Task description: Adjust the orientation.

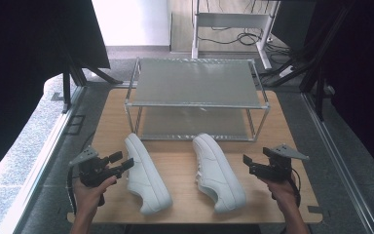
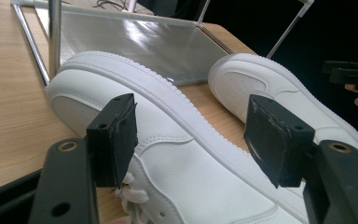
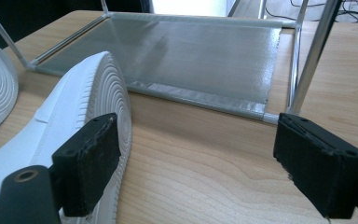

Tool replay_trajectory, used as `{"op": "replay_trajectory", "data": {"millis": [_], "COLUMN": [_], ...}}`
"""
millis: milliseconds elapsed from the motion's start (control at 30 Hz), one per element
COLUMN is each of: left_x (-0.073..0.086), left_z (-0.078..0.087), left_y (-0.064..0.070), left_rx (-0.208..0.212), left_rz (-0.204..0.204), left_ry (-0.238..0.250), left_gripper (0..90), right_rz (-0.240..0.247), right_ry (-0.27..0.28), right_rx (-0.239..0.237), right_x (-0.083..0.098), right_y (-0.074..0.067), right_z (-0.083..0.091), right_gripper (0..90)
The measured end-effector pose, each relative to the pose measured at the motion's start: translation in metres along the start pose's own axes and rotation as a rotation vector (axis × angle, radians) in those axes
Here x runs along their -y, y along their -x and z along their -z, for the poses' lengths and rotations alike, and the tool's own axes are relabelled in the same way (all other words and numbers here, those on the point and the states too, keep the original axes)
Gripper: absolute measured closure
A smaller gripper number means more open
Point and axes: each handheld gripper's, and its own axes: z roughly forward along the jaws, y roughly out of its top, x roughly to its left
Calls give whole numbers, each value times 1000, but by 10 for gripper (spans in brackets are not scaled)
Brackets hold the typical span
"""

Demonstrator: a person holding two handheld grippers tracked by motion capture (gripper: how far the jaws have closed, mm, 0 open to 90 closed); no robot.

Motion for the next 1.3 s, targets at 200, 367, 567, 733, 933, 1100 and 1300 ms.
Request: {"op": "replay_trajectory", "data": {"millis": [200, 367, 567, 733, 933, 1100, 1300], "left_x": [1, 2, -1, -2, -6, 3, 17], "left_z": [0, -1, 3, 6, 25, 34, 30], "left_y": [-1, -3, -4, -8, -11, -22, -29], "left_rx": [-14, -14, 30, 34, 28, -16, 22], "left_rz": [12, 25, 60, 102, 105, 146, 168], "left_ry": [-3, -15, 15, 10, 26, 38, -34], "left_gripper": [352, 358, 399, 561, 696, 758, 890], "right_rz": [-66, -48, -117, -124, -186, -168, -163], "right_ry": [30, 27, 16, 6, -20, -30, -77], "right_rx": [-8, 2, -8, 26, 22, 41, 61], "right_x": [-1, 0, 5, 5, 5, 2, 4], "right_y": [7, 8, 14, 18, 19, 12, 13], "right_z": [7, 8, 6, 7, 3, -3, -13], "right_gripper": [215, 231, 264, 267, 280, 283, 278]}}
